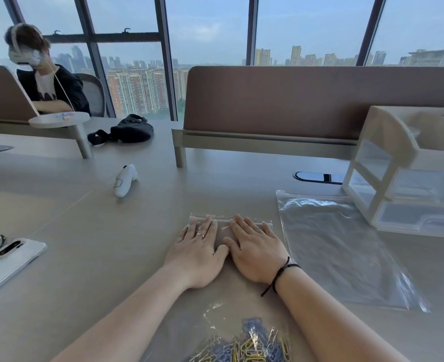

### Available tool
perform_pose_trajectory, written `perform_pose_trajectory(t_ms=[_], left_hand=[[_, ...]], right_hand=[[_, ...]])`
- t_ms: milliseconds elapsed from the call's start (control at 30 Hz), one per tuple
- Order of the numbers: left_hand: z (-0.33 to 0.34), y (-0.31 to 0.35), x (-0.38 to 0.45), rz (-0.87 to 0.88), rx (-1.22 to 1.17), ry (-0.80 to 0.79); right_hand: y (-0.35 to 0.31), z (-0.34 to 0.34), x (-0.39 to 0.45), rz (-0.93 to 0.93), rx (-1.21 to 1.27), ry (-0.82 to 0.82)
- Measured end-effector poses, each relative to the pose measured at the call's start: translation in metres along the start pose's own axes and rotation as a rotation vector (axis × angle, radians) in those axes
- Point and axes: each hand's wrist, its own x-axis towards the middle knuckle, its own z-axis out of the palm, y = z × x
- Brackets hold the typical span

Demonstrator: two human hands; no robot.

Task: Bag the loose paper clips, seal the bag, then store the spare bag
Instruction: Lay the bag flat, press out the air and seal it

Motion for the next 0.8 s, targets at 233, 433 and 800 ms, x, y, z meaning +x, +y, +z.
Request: perform_pose_trajectory(t_ms=[233,433,800], left_hand=[[-0.002,0.004,0.013,0.022,-0.049,0.205],[0.001,0.008,0.032,0.101,-0.126,0.177],[0.006,0.003,0.030,0.101,-0.124,0.148]], right_hand=[[0.000,0.005,0.000,0.016,0.001,0.048],[-0.001,0.004,0.000,0.012,0.021,0.087],[-0.002,0.001,0.004,0.036,0.057,0.072]])
